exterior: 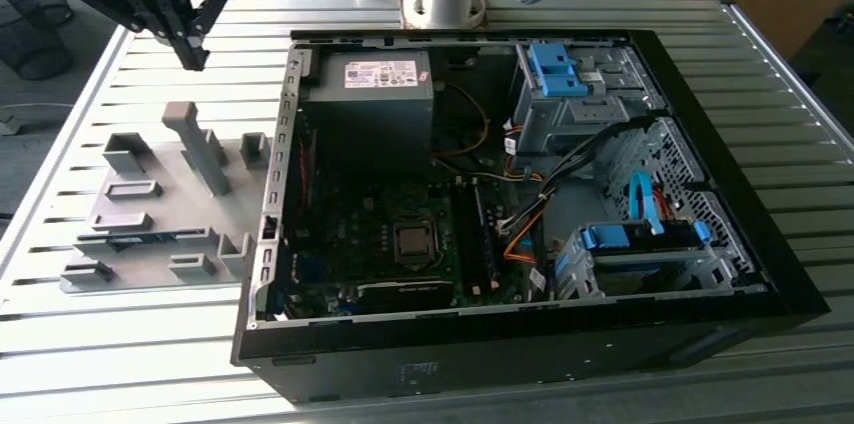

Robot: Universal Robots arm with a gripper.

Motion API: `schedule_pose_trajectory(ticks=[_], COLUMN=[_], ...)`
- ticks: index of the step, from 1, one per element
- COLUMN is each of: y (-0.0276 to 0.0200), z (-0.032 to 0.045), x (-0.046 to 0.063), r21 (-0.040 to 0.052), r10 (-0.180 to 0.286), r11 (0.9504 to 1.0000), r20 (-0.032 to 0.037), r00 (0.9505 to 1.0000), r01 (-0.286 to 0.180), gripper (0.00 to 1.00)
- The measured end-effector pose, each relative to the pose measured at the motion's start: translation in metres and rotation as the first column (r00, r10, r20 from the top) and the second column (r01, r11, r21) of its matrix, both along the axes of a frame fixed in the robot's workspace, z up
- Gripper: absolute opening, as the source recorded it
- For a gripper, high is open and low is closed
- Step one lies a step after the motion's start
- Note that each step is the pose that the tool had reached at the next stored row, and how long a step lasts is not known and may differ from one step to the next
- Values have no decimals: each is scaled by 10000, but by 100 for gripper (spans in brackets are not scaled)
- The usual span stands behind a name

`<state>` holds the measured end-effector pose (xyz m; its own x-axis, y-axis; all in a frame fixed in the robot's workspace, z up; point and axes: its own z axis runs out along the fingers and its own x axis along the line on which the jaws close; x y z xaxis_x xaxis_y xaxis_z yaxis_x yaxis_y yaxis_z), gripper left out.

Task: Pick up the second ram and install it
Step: 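Reach for the second ram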

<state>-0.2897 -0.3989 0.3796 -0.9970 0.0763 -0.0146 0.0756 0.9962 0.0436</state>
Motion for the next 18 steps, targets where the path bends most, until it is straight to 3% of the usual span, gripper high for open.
schedule_pose_trajectory(ticks=[6,18], y=[-17,-161], z=[0,-6], x=[-103,-285], r21=[0,0], r10=[0,2], r11=[10000,10000], r20=[0,0], r00=[10000,10000], r01=[0,-2], gripper=[10,10])
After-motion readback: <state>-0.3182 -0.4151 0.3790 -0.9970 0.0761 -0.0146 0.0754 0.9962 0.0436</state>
